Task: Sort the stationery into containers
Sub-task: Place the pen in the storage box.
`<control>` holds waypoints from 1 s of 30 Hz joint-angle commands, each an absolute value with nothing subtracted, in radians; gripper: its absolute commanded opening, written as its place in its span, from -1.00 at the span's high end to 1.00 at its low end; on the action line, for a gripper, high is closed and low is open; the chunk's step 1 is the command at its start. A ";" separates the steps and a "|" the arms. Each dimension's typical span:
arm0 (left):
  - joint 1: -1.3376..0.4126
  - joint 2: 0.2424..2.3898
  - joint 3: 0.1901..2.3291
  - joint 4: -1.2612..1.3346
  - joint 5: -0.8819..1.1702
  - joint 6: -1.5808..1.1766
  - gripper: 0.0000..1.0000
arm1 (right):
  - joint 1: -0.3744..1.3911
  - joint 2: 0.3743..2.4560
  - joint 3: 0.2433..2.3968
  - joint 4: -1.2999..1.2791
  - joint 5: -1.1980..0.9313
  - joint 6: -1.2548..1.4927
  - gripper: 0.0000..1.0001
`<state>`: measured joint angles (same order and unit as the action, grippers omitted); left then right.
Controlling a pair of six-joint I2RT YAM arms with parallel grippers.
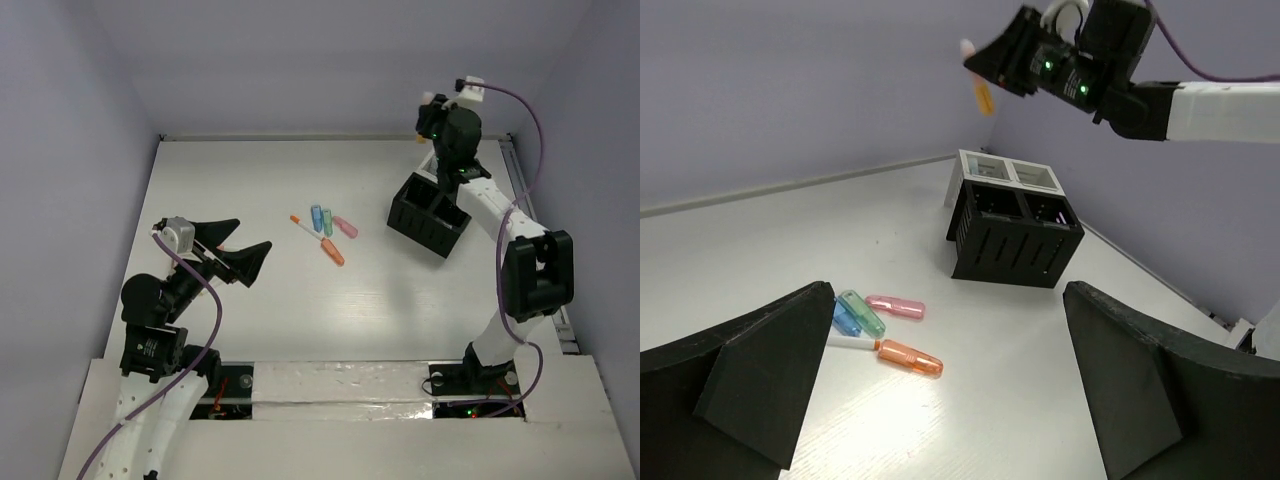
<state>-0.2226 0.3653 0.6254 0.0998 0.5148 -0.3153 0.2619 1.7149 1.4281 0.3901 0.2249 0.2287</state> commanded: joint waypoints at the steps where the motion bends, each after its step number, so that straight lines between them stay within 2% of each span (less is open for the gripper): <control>1: -0.230 0.364 0.664 0.140 0.523 -0.308 -0.98 | 0.155 1.717 1.338 0.435 0.279 0.264 0.57; 7: -0.230 0.376 0.664 0.143 0.528 -0.310 -0.98 | 0.112 1.750 1.319 0.449 0.322 0.098 0.56; 23: -0.230 0.380 0.663 0.144 0.531 -0.311 -0.98 | 0.112 1.841 1.293 0.457 0.374 0.080 0.48; 29: -0.230 0.376 0.663 0.144 0.531 -0.311 -0.98 | 0.112 1.861 1.290 0.443 0.390 0.077 0.39; 30: -0.239 0.374 0.663 0.143 0.531 -0.313 -0.98 | 0.112 1.859 1.287 0.443 0.390 0.078 0.32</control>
